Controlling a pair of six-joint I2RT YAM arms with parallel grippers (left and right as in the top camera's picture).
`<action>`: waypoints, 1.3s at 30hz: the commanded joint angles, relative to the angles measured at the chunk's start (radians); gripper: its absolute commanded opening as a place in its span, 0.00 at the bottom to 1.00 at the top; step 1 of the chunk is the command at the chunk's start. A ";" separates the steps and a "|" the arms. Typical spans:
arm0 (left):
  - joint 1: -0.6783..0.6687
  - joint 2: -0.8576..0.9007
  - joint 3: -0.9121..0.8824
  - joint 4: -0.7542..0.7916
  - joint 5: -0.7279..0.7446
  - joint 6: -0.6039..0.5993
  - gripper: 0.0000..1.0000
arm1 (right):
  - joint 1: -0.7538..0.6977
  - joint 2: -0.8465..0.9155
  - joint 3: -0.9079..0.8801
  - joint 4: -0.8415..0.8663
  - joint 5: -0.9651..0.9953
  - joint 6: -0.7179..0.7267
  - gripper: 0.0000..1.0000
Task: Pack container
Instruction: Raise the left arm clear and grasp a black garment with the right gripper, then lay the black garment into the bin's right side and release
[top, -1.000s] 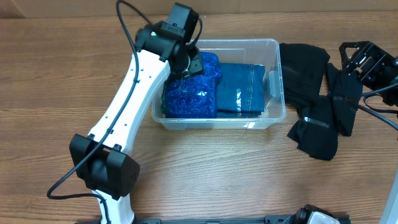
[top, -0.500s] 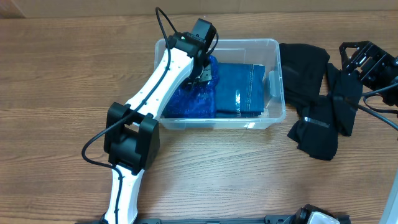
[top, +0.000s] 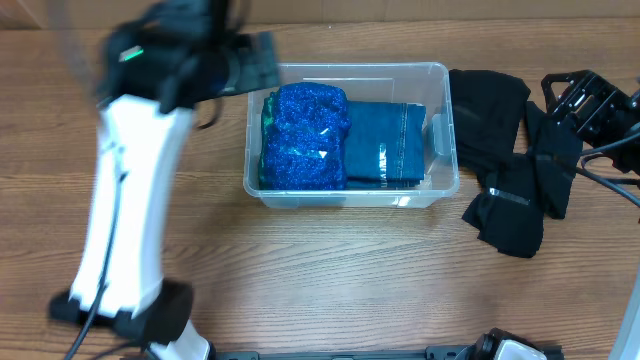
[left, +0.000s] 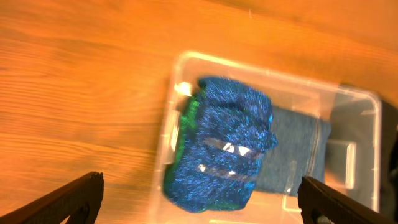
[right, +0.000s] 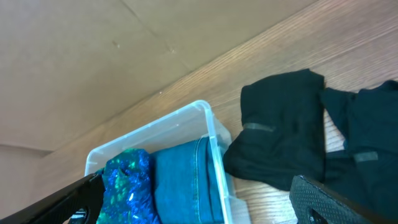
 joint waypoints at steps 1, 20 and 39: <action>0.103 -0.057 0.002 -0.103 -0.038 0.019 1.00 | -0.003 0.131 -0.019 0.009 0.073 0.023 1.00; 0.180 -0.065 0.000 -0.217 -0.063 0.019 1.00 | 0.036 0.903 -0.019 0.381 0.038 0.080 0.96; 0.180 -0.065 0.000 -0.217 -0.063 0.019 1.00 | 0.089 0.498 0.125 0.078 0.006 0.041 0.04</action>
